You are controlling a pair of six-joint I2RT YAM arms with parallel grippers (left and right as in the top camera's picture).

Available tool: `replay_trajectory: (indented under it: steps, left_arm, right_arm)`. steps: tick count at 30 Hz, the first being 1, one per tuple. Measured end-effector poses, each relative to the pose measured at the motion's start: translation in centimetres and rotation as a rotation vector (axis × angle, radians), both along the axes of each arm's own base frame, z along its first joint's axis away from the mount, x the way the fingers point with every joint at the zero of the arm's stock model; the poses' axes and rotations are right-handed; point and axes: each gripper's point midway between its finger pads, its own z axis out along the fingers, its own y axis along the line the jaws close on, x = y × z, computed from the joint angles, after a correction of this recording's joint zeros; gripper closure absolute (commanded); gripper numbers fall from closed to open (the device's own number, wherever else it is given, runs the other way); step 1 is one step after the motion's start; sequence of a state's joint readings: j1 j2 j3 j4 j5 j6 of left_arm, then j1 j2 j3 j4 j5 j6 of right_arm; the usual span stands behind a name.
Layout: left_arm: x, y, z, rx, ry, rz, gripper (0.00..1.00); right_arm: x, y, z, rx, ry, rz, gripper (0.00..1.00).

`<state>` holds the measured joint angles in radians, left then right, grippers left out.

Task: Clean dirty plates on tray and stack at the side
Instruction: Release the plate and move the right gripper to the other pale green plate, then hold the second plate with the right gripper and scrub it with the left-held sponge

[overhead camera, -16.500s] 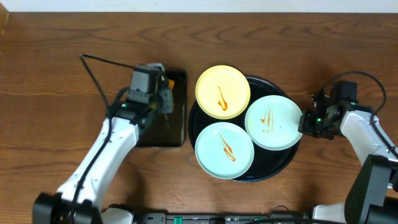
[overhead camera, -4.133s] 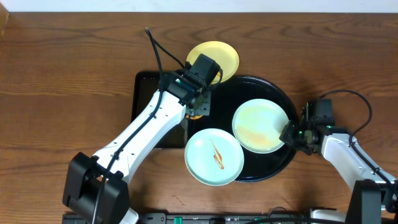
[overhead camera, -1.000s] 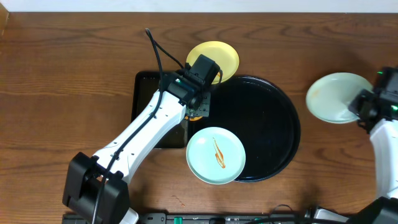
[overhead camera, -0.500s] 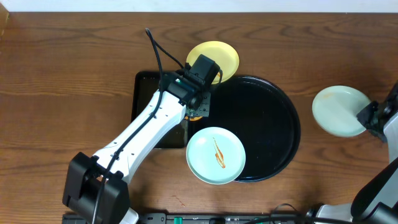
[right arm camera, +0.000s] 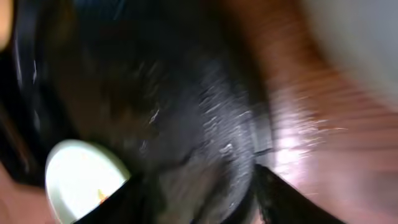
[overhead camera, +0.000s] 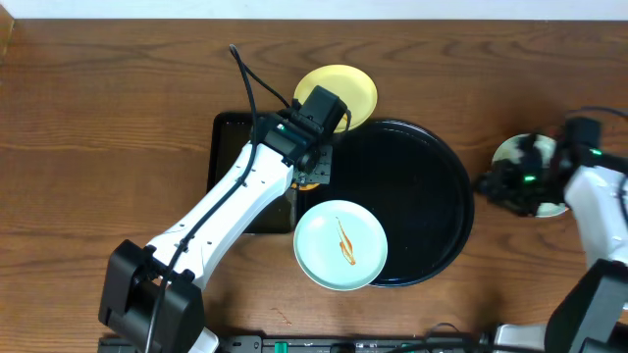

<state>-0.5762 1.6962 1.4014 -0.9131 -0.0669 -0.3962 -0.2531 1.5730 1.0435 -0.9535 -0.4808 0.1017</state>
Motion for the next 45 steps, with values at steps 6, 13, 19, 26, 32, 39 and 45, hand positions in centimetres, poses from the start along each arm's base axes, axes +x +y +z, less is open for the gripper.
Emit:
replay_trajectory:
  steps: [6, 13, 19, 26, 32, 39, 45]
  left_arm:
    - [0.0, 0.0, 0.0, 0.001, 0.000, 0.000, 0.92]
    - [0.0, 0.0, 0.0, 0.001, 0.000, 0.000, 0.92]
    - [0.0, 0.0, 0.0, 0.001, 0.000, 0.000, 0.92]
    - [0.0, 0.0, 0.0, 0.001, 0.001, 0.000, 0.92]
    - [-0.1, 0.1, 0.0, 0.002, 0.003, 0.000, 0.92]
    - [-0.1, 0.0, 0.0, -0.001, 0.005, -0.001, 0.92]
    - [-0.1, -2.2, -0.1, -0.108, 0.016, -0.035, 0.92]
  right_arm:
    - [-4.4, 9.5, -1.9, 0.055, 0.077, 0.318, 0.43]
    - [-8.5, 14.6, -5.6, 0.063, 0.125, 0.408, 0.51]
    - [-11.1, 17.5, -7.4, 0.070, 0.161, 0.414, 0.80]
    - [-10.3, 17.5, -7.7, 0.037, 0.147, 0.346, 0.99]
    - [-8.5, 16.5, -7.8, 0.002, 0.102, 0.298, 0.99]
    - [-3.5, 12.4, -7.2, -0.132, 0.003, 0.151, 0.99]
    - [-0.8, 9.4, -6.7, -0.258, -0.066, 0.073, 0.99]
